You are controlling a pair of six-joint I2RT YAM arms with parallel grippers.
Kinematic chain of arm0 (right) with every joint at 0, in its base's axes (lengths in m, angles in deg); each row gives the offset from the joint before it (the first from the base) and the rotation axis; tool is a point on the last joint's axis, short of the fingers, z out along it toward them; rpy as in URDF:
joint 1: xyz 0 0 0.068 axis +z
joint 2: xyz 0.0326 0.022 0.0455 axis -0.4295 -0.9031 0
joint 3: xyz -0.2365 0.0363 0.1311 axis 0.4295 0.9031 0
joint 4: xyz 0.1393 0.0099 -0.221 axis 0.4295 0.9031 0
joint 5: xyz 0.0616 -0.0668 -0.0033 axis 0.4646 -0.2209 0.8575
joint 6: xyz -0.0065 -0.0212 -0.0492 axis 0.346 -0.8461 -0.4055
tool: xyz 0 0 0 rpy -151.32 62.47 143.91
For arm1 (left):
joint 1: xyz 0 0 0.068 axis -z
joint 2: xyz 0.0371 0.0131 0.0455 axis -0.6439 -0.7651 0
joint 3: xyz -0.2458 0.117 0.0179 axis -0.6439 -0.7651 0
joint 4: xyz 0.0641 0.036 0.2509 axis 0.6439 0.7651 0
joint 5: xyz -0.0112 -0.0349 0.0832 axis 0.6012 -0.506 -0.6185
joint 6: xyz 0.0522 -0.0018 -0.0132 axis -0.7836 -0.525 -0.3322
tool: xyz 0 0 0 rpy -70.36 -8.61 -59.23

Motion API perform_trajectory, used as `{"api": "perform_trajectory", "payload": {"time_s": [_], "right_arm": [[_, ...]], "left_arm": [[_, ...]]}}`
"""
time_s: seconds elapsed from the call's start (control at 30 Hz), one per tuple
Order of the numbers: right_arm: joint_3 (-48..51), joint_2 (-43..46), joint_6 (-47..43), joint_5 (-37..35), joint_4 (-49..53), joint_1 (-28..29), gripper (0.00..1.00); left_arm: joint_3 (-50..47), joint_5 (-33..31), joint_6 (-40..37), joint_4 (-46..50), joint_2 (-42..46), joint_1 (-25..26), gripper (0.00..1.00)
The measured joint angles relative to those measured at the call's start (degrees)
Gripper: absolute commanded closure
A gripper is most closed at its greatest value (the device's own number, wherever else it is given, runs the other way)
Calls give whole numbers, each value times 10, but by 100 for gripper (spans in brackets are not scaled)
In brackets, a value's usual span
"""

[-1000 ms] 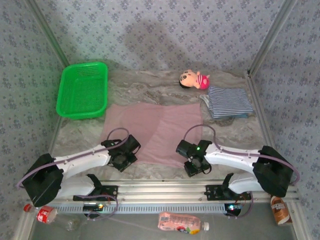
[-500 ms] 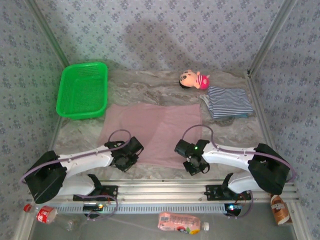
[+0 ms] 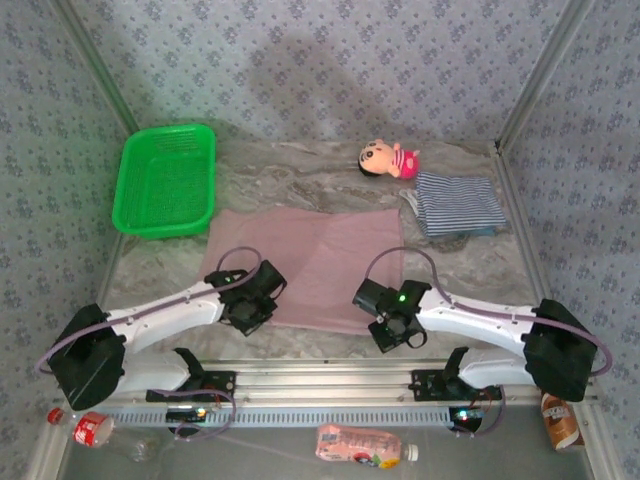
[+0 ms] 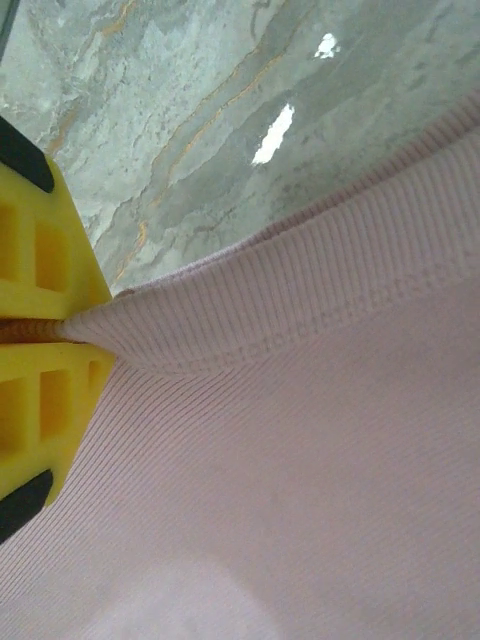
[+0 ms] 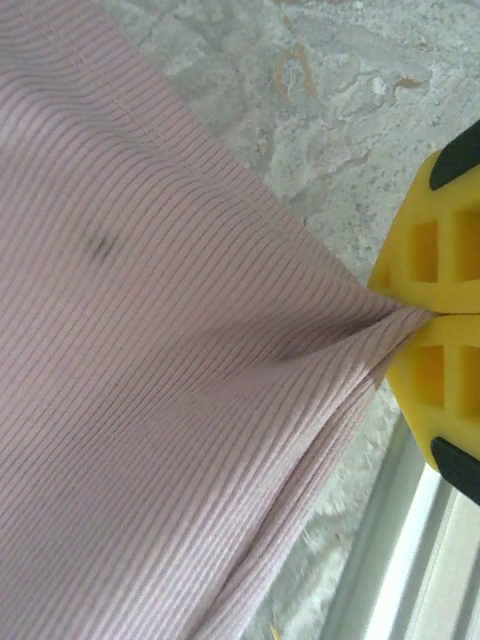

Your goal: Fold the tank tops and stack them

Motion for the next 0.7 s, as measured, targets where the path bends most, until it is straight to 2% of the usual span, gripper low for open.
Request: {"api": "perform_trajectory", "payload": {"time_s": [0.23,0.5,0.7], "right_arm": [[-37,2,-21,25,17,-58,95],[-71,-27,-71,55,16,-133,93],[-73,-49,-95,79,7,-190,92]], "left_arm": [[43,24,-64,18,-19,-45,89],[119,55,-165,23,-99,-101,88],[141,71,-216,22,-134,-134,88]]}}
